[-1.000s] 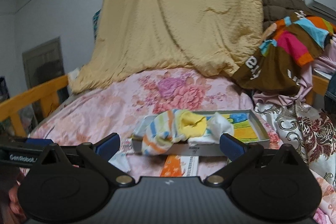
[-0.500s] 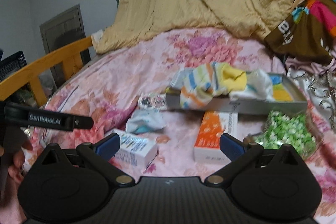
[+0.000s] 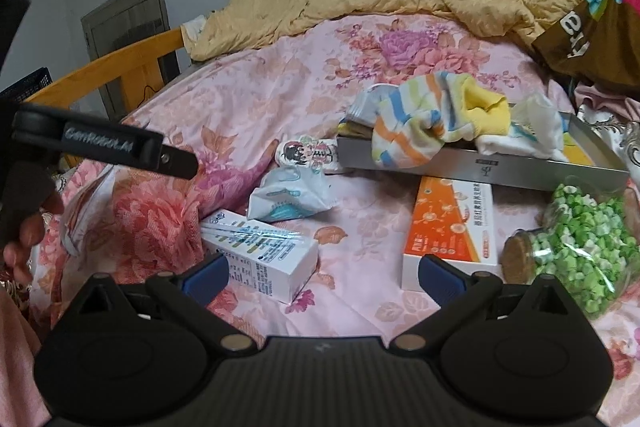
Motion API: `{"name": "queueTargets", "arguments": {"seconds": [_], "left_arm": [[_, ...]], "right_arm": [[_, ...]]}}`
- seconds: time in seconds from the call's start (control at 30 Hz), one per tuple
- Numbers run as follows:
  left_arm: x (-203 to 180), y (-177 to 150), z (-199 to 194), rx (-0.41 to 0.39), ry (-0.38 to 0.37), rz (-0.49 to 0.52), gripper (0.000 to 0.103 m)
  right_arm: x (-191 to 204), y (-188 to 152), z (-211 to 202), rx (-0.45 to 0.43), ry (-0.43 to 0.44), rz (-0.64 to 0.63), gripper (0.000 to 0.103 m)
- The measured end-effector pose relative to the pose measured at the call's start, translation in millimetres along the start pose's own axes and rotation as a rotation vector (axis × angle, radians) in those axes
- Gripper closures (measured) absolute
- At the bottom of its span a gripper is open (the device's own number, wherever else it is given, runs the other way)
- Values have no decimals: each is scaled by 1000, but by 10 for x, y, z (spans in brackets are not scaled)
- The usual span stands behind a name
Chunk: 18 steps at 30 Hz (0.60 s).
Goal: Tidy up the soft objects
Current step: 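Withdraw both grippers from the tray toward the remaining packs, then grasp the cartoon-printed pack with the left gripper while the right gripper reaches the tissue pack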
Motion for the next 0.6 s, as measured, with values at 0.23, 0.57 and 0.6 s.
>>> {"name": "queueTargets", "arguments": {"seconds": [0.23, 0.57, 0.6], "left_arm": [[128, 21, 203, 26, -5, -61, 1], [227, 293, 491, -64, -76, -66, 1], [249, 308, 539, -72, -84, -67, 1]], "right_arm": [[113, 17, 196, 1, 0, -39, 0], [282, 123, 501, -29, -15, -111, 0], [292, 134, 522, -32, -15, -113, 0]]}}
Point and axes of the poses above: each gripper's, at about its wrist camera, not at the fingertips, and z roughly the way its jaws point, x to its left, y to its top, the point moved 10 cm from there along z, roughly the way its jaws point, and after that the axes turned 11 degrees about -y, right-handed, at the moved point
